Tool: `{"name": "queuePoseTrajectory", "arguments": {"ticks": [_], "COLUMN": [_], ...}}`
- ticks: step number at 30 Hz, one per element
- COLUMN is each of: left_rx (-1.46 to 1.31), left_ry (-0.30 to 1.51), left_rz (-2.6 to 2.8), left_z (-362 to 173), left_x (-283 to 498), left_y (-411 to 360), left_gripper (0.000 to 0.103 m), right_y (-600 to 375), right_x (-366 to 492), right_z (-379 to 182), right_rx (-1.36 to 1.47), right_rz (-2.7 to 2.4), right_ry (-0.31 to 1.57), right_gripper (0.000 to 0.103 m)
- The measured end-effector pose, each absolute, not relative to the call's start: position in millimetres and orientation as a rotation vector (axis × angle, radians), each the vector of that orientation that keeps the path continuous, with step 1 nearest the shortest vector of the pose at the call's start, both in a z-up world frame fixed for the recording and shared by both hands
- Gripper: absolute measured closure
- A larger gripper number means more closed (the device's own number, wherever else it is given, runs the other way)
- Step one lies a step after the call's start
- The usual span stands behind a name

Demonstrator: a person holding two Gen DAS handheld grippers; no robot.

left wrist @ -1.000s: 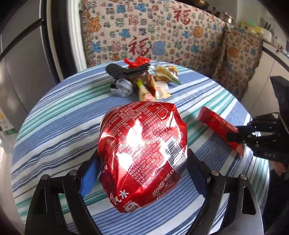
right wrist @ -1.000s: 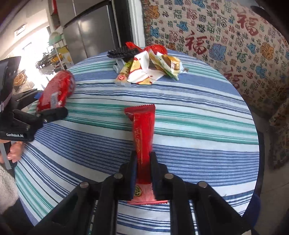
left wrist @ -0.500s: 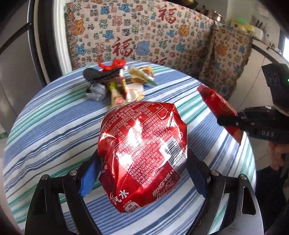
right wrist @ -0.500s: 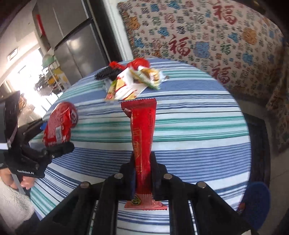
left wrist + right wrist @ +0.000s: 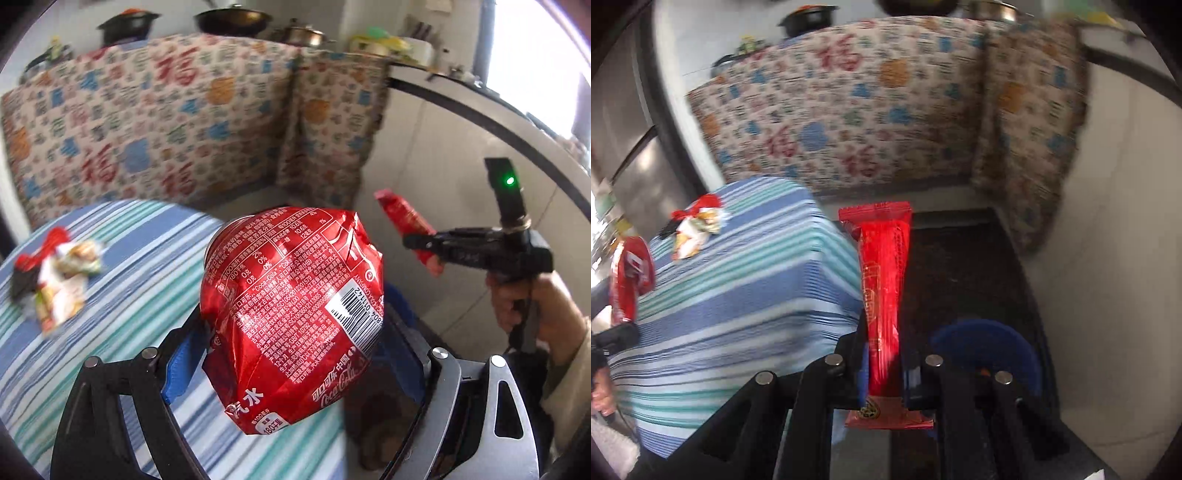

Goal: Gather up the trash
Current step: 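Carry both red wrappers over the blue wastebasket, then open both tools to drop the red wrappers into the wastebasket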

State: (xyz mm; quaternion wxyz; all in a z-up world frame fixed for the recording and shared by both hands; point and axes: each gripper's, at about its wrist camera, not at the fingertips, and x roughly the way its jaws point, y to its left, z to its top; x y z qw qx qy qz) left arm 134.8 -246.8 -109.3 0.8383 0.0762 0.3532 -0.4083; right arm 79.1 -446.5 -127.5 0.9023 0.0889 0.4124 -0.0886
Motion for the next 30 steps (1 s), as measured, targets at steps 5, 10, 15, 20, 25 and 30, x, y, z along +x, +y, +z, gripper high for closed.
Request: {"name": "queuePoseTrajectory", "arguments": {"ticks": [5,10,15,20,25,30], "left_rx": [0.165,0.201,0.229,0.243,0.231,0.242], "left_ry": [0.771,0.812,0.837,0.865,0.9,0.925], "left_rz": [-0.957,-1.006,-1.036,-1.043,-1.037,-1.03], "left_z": [-116,-139,-159,-178,-197,-216], "left_x": [130,129,124,130,137,145], "left_y": [-324,-383,-422,-447,-458,-475], "left_gripper": [0.014,0.014,0.014,0.014,0.014,0.013], "right_y": [-504,-549,-574,-591,-602,-610], "right_x": [50,36,34,33,33,35], "right_z": [-149,-173,-188,-198,-208,-219], "right_rx": [0.269,0.341,0.366,0.392,0.413,0.413], "right_rz": [-0.276,-0.305,-0.31,-0.318,-0.313,-0.31], "right_ry": [0.857,0.877,0.898,0.908,0.917,0.929], "right_gripper": [0.091,0.091,0.091,0.091,0.091,0.09]}}
